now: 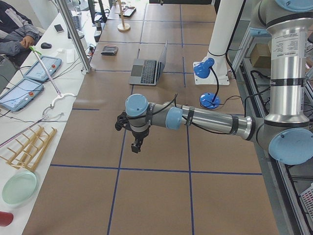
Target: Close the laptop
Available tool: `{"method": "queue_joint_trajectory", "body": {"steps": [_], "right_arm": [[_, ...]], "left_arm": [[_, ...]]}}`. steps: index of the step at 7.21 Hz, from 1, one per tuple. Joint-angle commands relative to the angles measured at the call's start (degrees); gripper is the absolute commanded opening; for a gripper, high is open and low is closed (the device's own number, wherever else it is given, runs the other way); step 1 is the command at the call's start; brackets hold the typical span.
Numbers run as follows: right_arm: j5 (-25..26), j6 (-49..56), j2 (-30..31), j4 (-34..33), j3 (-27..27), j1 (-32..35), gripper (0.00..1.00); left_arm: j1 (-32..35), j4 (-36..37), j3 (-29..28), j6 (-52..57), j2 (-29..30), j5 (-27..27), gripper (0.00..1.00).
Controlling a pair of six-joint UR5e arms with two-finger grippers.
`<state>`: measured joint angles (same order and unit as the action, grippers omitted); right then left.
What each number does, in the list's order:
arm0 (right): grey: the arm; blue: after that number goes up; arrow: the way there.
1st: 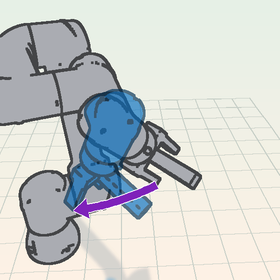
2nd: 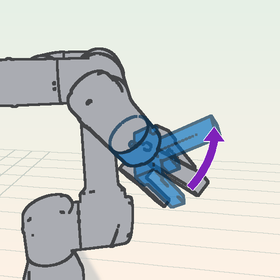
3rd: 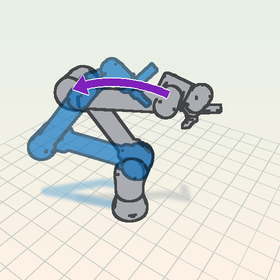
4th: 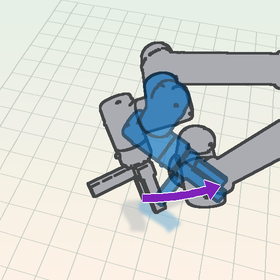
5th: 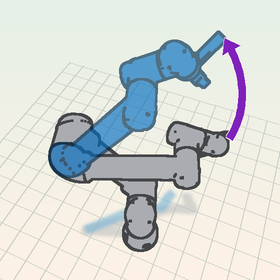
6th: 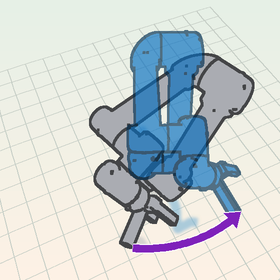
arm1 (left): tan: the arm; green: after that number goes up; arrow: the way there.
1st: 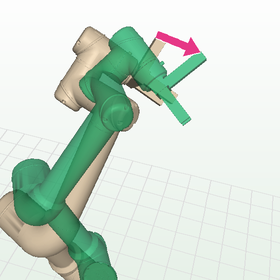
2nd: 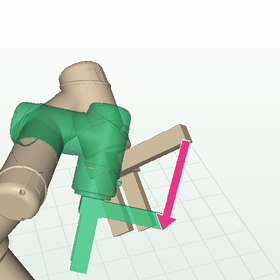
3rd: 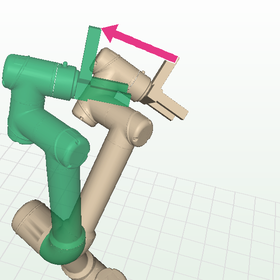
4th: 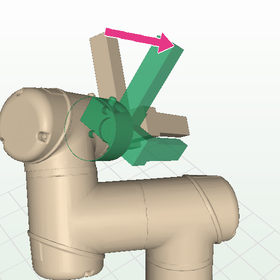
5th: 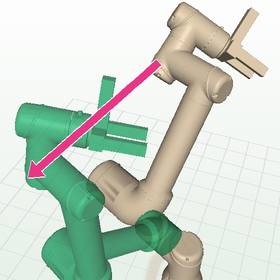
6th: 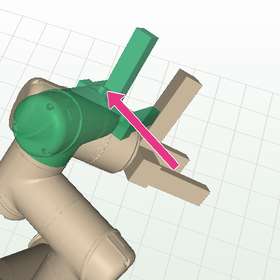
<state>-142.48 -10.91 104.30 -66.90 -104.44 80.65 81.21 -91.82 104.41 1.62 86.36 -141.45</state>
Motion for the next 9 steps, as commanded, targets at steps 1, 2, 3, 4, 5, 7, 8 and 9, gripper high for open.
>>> {"method": "queue_joint_trajectory", "body": {"steps": [1, 2, 3, 4, 5, 7, 8, 9], "right_arm": [[0.2, -25.3, -0.1, 19.8, 0.0, -10.7, 1.00], [1.4, -34.3, -0.1, 27.3, 0.0, -15.0, 1.00], [3.5, -40.2, -0.1, 32.7, -0.1, -19.2, 1.00], [6.8, -46.8, -0.1, 37.0, -1.2, -24.3, 1.00], [12.3, -53.2, -0.1, 37.5, -5.3, -31.4, 1.00], [21.1, -61.0, 0.1, 37.5, -10.8, -43.1, 1.00], [27.0, -64.2, 0.1, 37.5, -13.0, -48.9, 1.00], [32.7, -68.0, 0.0, 37.5, -15.5, -54.5, 1.00]], "left_arm": [[-5.0, -11.2, 0.9, -5.0, -0.3, -0.9, 1.00], [-9.7, -17.2, 1.2, -13.1, -1.2, -0.9, 1.00], [-13.8, -23.2, 1.3, -21.5, -1.4, -0.8, 1.00], [-16.3, -30.8, 1.3, -29.6, -2.9, -0.8, 1.00], [-21.0, -40.2, 1.3, -38.3, -4.7, -0.8, 0.99], [-30.8, -50.4, 1.3, -55.6, -3.4, -0.4, 0.99], [-33.7, -52.0, 1.4, -60.4, -0.8, 1.2, 0.99], [-38.4, -53.4, 1.6, -65.7, 1.6, 6.1, 0.99]]}}
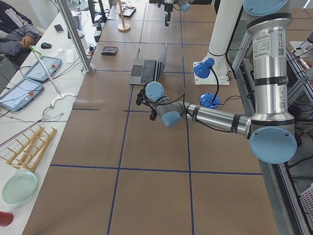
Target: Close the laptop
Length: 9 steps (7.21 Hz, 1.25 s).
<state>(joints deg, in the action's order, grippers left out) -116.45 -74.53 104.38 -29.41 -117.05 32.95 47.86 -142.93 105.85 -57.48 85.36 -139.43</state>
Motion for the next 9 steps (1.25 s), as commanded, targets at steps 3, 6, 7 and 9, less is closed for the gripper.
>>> {"method": "queue_joint_trajectory", "body": {"steps": [3, 6, 7, 9], "right_arm": [[21.5, -8.9, -3.5, -0.6, -4.9, -16.8, 0.84], [27.7, -11.9, -12.2, -6.5, -4.8, -20.0, 0.54], [27.9, -15.0, -17.4, -11.7, -4.7, -19.9, 0.35], [30.0, -15.4, -22.6, -18.9, -4.5, -19.9, 0.15]], "left_arm": [[-19.3, -5.4, 2.1, -17.0, 7.1, 22.1, 0.99], [-23.1, -5.1, 1.9, -18.5, 11.7, 23.9, 0.76], [-23.1, -4.8, 1.9, -20.2, 13.2, 23.8, 0.52], [-23.1, -4.6, 1.8, -21.4, 14.7, 23.7, 0.13]]}}
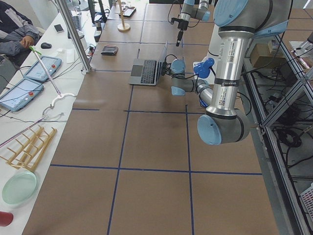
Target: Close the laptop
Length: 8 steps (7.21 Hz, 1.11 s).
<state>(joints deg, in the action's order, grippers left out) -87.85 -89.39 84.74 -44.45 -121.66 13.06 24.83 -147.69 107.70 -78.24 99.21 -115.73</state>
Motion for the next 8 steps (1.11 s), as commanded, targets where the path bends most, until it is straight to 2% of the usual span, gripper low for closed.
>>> {"method": "queue_joint_trajectory", "body": {"steps": [1, 3, 5, 8], "right_arm": [[1.8, -0.7, -3.0, -4.1, 0.2, -0.1, 0.12], [1.8, -0.7, -3.0, -4.1, 0.6, -0.1, 0.04], [1.8, -0.7, -3.1, -4.1, 1.1, -0.1, 0.03], [1.8, -0.6, -3.1, -4.1, 1.2, 1.0, 0.03]], "left_arm": [[0.0, 0.1, 0.1, -1.6, 1.2, 0.0, 0.05], [0.7, 0.1, 0.1, -4.2, 2.8, 0.2, 0.02], [1.4, 0.1, 0.1, -4.7, 3.2, 3.4, 0.00], [6.1, 4.2, -0.6, -4.5, 6.1, 3.3, 0.00]]}}
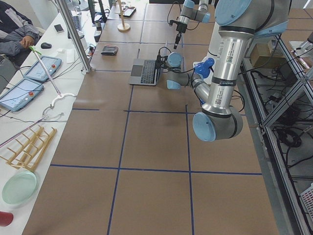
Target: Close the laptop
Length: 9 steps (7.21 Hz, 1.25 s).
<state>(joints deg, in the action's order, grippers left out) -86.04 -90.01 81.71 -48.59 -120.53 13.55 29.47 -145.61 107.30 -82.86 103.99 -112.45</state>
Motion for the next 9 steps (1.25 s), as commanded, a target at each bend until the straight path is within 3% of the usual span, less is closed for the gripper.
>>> {"method": "queue_joint_trajectory", "body": {"steps": [1, 5, 8, 9], "right_arm": [[-0.1, 0.0, -0.1, -0.1, 0.1, 1.3, 0.03], [-0.2, -1.0, -8.2, -11.8, 1.8, 6.6, 0.01], [-0.6, -1.3, -10.3, -12.1, 5.2, 10.5, 0.00], [-0.7, -1.2, -11.0, -12.3, 5.8, 11.3, 0.00]], "left_arm": [[1.8, 2.8, -0.4, 0.3, 1.7, 0.0, 0.00], [2.1, 2.9, -0.5, 0.3, 1.7, -0.1, 0.00], [3.0, 3.1, -0.5, 0.2, 1.8, -0.1, 0.00], [3.7, 6.4, -0.5, 0.3, 3.5, -0.2, 0.00]]}}
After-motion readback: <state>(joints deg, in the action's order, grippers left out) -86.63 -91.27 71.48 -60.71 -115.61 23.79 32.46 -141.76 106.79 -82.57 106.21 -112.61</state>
